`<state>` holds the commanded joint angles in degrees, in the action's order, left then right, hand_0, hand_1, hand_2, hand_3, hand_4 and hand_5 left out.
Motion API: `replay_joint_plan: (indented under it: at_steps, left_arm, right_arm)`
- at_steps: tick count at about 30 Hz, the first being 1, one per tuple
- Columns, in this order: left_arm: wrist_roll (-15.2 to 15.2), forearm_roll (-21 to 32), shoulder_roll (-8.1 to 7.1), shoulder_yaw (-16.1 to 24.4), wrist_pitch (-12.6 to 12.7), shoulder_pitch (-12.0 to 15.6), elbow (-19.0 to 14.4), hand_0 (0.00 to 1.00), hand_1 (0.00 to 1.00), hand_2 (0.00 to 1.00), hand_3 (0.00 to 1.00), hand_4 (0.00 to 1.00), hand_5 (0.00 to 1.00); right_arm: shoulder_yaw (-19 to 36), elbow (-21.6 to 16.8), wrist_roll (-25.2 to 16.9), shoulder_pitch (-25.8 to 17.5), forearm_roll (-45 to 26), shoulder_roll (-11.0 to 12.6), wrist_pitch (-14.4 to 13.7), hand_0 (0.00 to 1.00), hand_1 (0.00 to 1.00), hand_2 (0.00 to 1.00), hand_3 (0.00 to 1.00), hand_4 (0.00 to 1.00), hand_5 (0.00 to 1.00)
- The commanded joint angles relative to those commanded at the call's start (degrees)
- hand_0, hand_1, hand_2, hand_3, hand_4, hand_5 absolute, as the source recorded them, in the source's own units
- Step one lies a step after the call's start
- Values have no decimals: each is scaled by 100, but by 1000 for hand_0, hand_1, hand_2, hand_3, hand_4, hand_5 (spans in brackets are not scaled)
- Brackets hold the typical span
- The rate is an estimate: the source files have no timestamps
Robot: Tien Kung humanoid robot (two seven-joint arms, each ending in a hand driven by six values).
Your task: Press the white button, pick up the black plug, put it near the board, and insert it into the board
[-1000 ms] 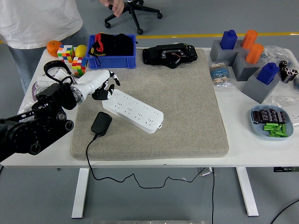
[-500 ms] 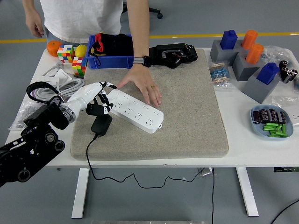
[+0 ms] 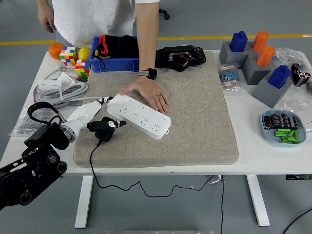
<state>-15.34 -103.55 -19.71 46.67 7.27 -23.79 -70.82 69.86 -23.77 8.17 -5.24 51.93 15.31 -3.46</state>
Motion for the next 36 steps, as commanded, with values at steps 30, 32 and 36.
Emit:
replay_joint_plan:
  at_steps: [30, 32, 36]
  left_arm:
    - [-254, -585, 5, -17, 242, 243, -114, 165, 305, 394, 577, 723, 2]
    - [-242, -585, 8, -19, 243, 240, -115, 131, 261, 335, 502, 549, 2]
    - [-172, -555, 10, -17, 271, 230, -125, 131, 261, 335, 502, 549, 2]
  right_arm:
    - [24, -7, -10, -40, 18, -32, -5, 746, 718, 696, 652, 717, 415]
    - [23, -6, -11, -39, 19, -31, -5, 746, 718, 696, 652, 717, 414]
    - [18, -11, -12, -37, 18, -35, -4, 746, 718, 696, 652, 717, 414]
